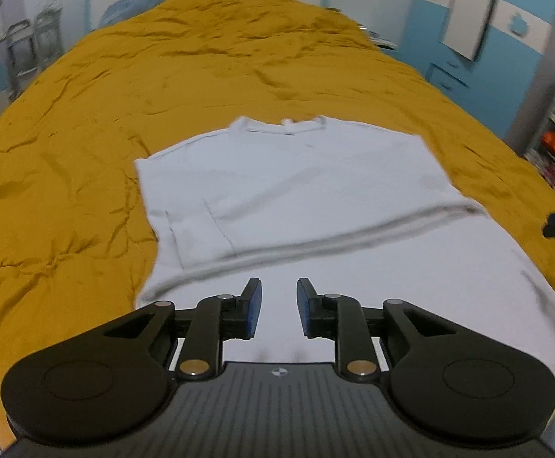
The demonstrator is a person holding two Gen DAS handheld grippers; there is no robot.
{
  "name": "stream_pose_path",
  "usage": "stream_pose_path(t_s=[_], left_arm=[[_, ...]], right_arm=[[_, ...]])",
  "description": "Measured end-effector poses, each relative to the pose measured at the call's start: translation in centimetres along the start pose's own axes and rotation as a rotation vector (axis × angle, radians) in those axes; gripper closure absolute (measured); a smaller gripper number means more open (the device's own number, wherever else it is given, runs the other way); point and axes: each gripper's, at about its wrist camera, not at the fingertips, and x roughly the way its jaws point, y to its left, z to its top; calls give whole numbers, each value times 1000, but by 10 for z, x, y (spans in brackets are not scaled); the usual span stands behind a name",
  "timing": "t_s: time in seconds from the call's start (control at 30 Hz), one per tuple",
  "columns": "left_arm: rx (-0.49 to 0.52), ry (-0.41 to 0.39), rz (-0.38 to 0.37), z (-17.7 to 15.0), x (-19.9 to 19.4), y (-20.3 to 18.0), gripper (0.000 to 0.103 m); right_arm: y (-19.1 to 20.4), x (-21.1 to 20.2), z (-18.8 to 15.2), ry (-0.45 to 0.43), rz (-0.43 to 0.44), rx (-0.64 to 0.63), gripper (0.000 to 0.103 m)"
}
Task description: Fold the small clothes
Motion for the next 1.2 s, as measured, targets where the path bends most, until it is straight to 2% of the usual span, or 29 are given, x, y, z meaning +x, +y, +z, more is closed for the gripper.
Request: stream_pose_path(t_s=[0.1,0.2,0.3,0.37,0.43,0.5,0.57,0.6,0.63,0.73,0.87,0.93,1.13,1.2], left_arm=[[54,4,-29,-18,-18,-10,73],[116,16,-63,-40,-32,-20,65],[191,34,-80,-61,-41,-28,56],[245,48,-85,-75,-45,-33,45],[294,64,-91,-89,-49,-36,44],[332,88,-106,-101,-53,-38,38],[370,108,-115,-112,-58,-42,25],[391,113,-114,-117,-60,-43,23],[410,115,-105,-123,-62,-45,19],[476,149,-85,-141,-62,-52,18],[568,194,-61,-163,-60,-59,18],[614,211,-24,-173,-56,-63,18],[755,221,64,-192,-40,-78,5],[823,223,98,-200,-34,-84,4]], right_arm=[[10,-23,-20,1,32,-34,81],[26,-40,-43,12,66,-86,80],[45,-49,-66,25,92,-142,74],[55,-53,-80,34,116,-167,71],[64,-54,-95,45,138,-176,65],[70,-55,-107,58,160,-187,62],[78,-57,-118,67,163,-216,55],[82,-58,-123,66,162,-238,50],[86,-60,-128,63,165,-262,45],[94,-65,-138,47,190,-332,31],[106,-60,-148,74,192,-423,26],[111,-56,-155,95,174,-482,24],[118,-44,-166,117,150,-589,22],[117,-41,-167,122,146,-608,22]])
